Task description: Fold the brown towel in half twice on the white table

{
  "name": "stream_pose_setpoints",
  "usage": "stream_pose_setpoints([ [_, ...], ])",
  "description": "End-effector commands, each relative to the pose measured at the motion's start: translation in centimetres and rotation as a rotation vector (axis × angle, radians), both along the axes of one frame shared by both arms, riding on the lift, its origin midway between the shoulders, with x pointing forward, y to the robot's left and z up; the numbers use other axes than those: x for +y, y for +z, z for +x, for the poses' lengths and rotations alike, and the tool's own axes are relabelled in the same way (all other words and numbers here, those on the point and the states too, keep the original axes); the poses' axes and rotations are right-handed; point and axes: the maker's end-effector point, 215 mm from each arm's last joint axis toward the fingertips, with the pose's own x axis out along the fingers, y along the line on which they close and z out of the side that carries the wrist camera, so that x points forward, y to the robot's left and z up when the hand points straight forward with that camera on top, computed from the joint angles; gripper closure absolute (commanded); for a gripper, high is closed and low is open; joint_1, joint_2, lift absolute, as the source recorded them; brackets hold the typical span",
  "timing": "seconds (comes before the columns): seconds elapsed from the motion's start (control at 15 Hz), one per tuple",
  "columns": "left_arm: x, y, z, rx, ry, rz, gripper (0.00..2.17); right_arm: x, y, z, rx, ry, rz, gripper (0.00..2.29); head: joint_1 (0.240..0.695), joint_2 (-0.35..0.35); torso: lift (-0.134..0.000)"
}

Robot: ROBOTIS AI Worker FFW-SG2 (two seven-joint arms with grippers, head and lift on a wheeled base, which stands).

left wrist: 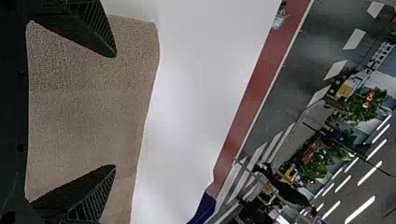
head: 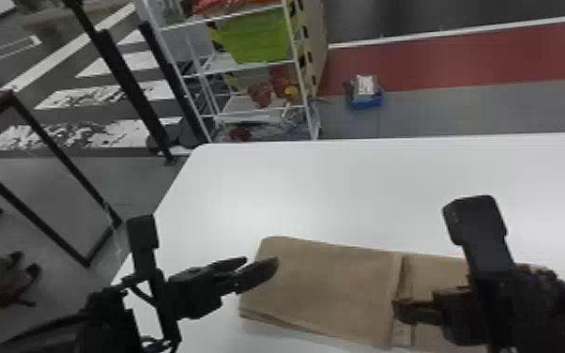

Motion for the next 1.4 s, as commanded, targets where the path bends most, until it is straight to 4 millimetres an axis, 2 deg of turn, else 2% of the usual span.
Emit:
stream_pose_setpoints([
  [0.0,-0.1,0.0,0.1,-0.002,0.002,-0.004,0.04,-1.2,1.1,1.5,-0.044,-0.012,-0.023,0.19,0.695,0.350,-0.124],
  [0.33,0.0,-0.5,0.8,0.007,0.011,0.004,0.04,-2.0,0.2,1.2,0.020,-0.010,0.098,0.19,0.695,0.350,-0.124],
  [0.53,-1.1,-0.6,1.0,0.010,-0.006,0.010,0.04,-0.8,-0.7,0.6,0.066,0.014,0.133,0.19,0.695,0.337,-0.124],
  [0.67,-1.1,-0.6,1.0,0.010,-0.006,0.010,0.04,0.6,-1.6,0.0,0.114,0.046,0.162,0.19,0.695,0.336,-0.124],
  [0.87,-1.1,-0.9,0.7,0.017,-0.008,0.007,0.04,2.4,-2.2,-1.2,0.118,0.090,0.117,0.19,0.695,0.350,-0.124],
  [1.33,-1.0,-0.6,0.5,0.008,-0.014,-0.007,0.04,2.8,-3.0,-1.7,0.116,0.102,0.052,0.21,0.695,0.350,-0.124],
])
